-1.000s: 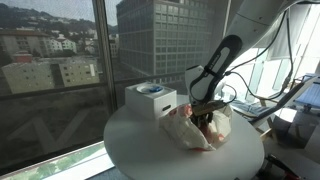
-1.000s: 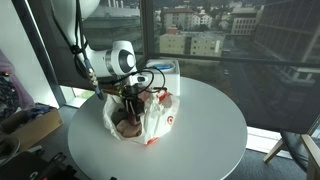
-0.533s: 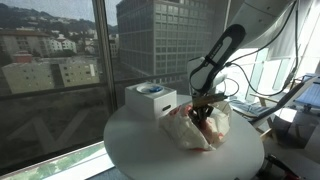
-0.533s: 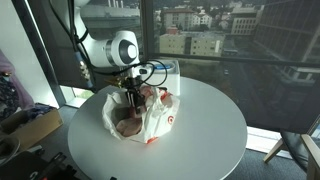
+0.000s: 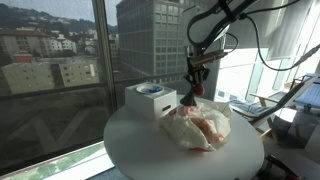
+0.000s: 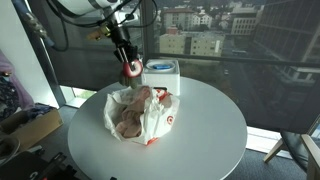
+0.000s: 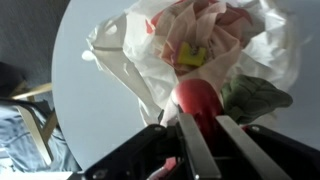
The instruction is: Remove the items from the plastic bag and put them on the table
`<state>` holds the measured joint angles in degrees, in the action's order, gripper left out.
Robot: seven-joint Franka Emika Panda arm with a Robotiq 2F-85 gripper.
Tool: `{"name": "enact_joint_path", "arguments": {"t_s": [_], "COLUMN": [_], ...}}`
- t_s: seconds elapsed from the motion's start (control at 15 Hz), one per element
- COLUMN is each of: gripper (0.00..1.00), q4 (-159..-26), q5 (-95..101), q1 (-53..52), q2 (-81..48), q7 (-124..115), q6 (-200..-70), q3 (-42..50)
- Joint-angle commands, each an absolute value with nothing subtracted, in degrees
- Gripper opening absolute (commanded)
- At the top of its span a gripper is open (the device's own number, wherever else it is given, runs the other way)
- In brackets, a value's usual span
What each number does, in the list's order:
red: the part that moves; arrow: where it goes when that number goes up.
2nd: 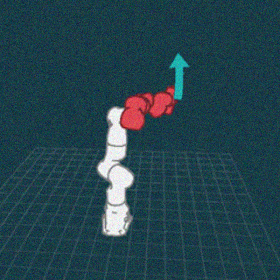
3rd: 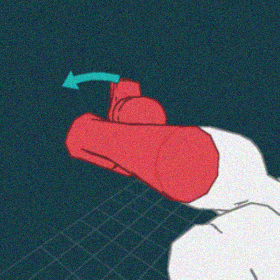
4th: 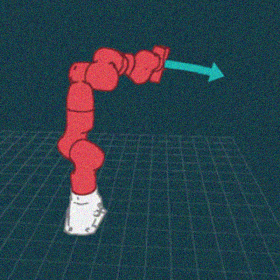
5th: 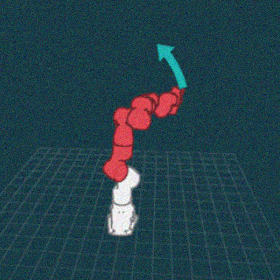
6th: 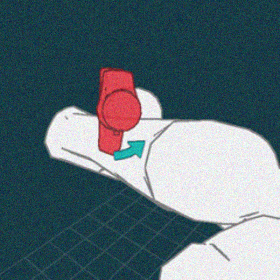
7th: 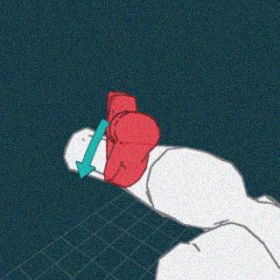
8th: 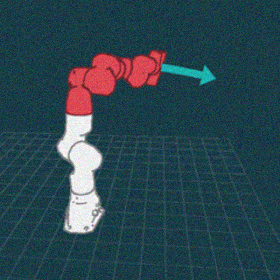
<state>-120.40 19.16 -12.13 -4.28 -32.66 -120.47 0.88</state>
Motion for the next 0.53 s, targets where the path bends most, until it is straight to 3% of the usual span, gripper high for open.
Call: {"name": "enact_joint_path", "arguments": {"t_s": [0.0, 0.47], "gripper": [0.04, 0.04], "q4": [-118.3, -119.6], "q5": [15.7, 5.8], "q1": [-12.2, -14.4], "q2": [-1.2, -10.1], "q7": [-27.7, -19.5], "q6": [-123.0, -132.8], "q3": [-4.7, -11.9]}}
